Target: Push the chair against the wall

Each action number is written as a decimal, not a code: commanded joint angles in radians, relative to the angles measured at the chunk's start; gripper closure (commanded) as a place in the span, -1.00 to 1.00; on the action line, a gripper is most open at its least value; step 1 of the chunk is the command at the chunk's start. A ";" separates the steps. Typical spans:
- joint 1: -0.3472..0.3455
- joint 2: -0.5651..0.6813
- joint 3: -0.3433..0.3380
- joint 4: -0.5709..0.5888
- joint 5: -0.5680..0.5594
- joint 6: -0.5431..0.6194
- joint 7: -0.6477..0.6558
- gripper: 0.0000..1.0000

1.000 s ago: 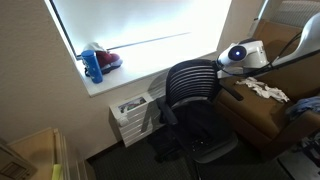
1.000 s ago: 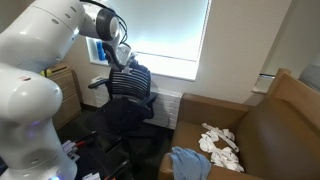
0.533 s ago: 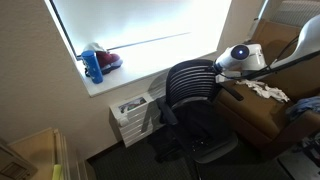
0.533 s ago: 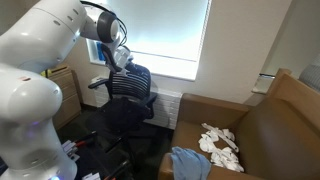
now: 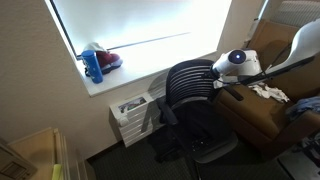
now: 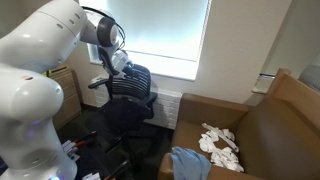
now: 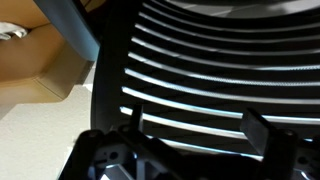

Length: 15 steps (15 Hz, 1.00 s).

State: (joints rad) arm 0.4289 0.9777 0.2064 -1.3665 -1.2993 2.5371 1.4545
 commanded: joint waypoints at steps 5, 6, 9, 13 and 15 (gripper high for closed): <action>0.120 0.119 -0.160 0.179 -0.333 0.012 0.402 -1.00; 0.122 0.143 -0.172 0.202 -0.347 0.003 0.421 -1.00; 0.133 0.210 -0.216 0.278 -0.385 -0.040 0.481 -1.00; 0.137 0.296 -0.282 0.400 -0.435 -0.148 0.609 -1.00; 0.134 0.327 -0.313 0.442 -0.443 -0.206 0.658 -1.00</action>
State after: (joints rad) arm 0.5752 1.2341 -0.0514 -1.0323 -1.7074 2.3967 2.0494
